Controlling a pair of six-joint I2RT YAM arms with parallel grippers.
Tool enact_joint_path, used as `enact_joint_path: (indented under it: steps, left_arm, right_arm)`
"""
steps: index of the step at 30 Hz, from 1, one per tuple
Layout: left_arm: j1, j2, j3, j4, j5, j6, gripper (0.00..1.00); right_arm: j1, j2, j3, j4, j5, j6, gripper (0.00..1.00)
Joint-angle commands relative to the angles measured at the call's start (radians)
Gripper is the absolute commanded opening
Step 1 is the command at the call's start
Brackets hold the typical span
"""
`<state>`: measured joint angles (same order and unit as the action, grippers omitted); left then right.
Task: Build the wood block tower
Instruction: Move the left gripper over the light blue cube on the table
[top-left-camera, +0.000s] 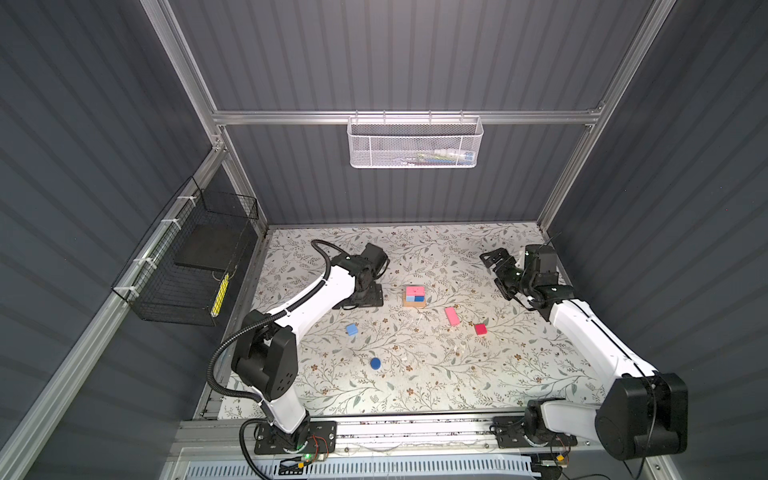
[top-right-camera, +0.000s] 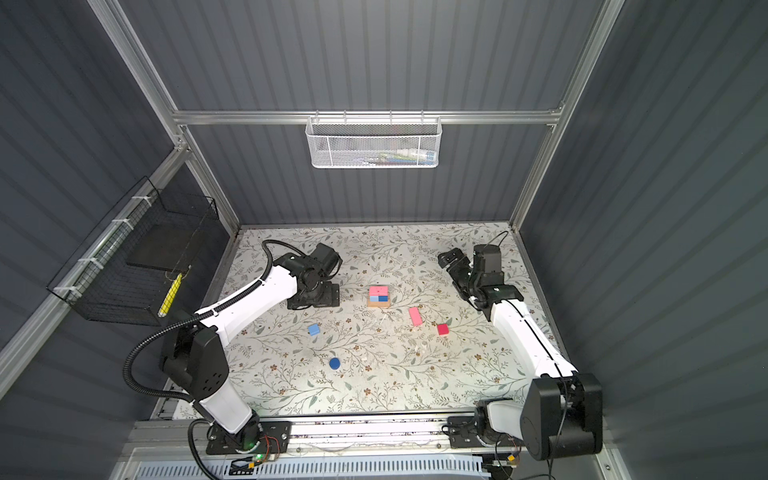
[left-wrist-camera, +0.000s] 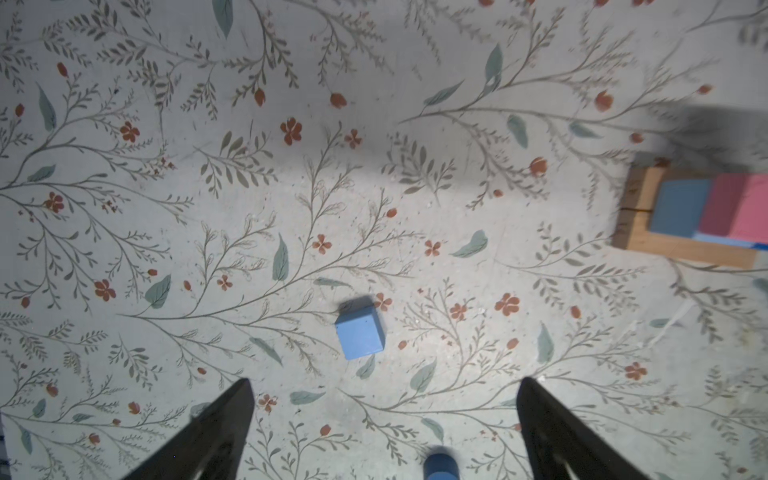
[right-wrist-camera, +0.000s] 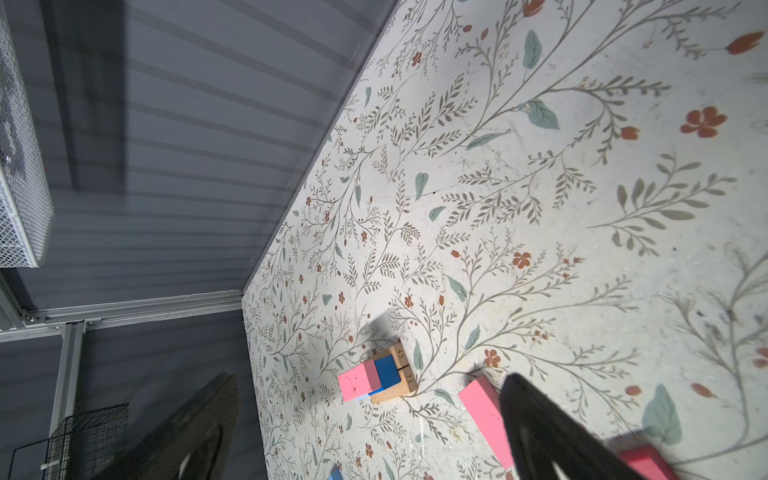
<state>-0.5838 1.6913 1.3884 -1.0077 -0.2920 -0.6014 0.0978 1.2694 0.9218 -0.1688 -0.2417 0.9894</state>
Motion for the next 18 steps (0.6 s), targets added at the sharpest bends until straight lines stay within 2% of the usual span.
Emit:
enact_joint_path:
  steps: [1, 7, 12, 18]
  left_arm:
    - [-0.004, -0.046, -0.062, -0.023, -0.017, 0.032, 0.99]
    - [-0.004, -0.052, -0.153, -0.012, -0.017, 0.008, 0.99]
    - [-0.001, -0.024, -0.191, 0.035, 0.015, -0.073, 0.96]
    - [0.013, 0.039, -0.200, 0.086, 0.058, -0.147, 0.88]
  right_arm:
    - [0.016, -0.006, -0.008, -0.011, 0.021, 0.003, 0.99]
    - [0.032, 0.005, -0.005, -0.008, 0.031, 0.007, 0.99]
    - [0.039, 0.014, -0.001, -0.008, 0.039, 0.008, 0.99]
    - [0.039, 0.022, 0.000, -0.005, 0.039, 0.008, 0.99]
